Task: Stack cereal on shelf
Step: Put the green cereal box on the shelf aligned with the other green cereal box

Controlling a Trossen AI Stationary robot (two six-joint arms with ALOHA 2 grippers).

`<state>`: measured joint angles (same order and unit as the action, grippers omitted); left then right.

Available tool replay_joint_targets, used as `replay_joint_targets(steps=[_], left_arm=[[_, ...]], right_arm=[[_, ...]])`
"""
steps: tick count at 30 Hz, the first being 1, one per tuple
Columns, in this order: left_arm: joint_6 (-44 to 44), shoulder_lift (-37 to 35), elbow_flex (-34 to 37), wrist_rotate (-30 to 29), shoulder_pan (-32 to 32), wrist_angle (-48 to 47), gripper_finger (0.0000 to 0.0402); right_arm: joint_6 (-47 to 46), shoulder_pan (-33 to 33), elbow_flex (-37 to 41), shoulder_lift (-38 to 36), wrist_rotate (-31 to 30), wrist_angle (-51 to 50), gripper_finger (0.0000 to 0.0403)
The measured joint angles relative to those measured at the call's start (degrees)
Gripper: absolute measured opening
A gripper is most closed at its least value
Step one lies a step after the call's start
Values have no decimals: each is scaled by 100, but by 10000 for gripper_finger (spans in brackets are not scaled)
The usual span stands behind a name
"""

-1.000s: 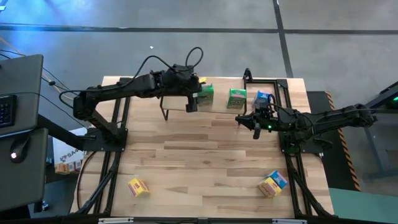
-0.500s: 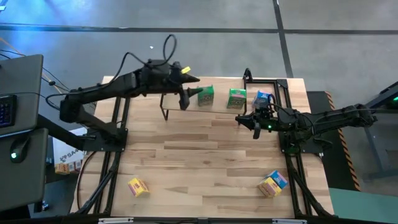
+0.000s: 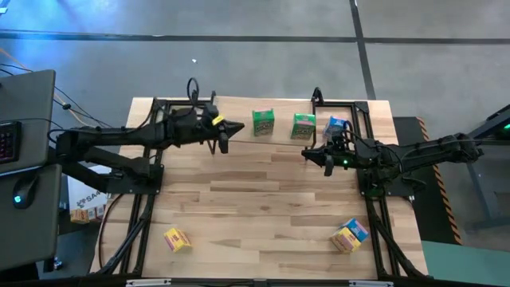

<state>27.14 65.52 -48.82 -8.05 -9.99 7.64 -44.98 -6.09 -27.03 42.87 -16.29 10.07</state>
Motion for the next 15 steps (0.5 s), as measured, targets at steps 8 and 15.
replay_joint_targets(steps=[8,15], left_arm=[[-53,4,153,-2,36,557,1],[-486,4,153,-1,25,728,0]], right_arm=[[-3,1,0,-2,68,-52,0],[145,-2,0,-2,2,-85,0]])
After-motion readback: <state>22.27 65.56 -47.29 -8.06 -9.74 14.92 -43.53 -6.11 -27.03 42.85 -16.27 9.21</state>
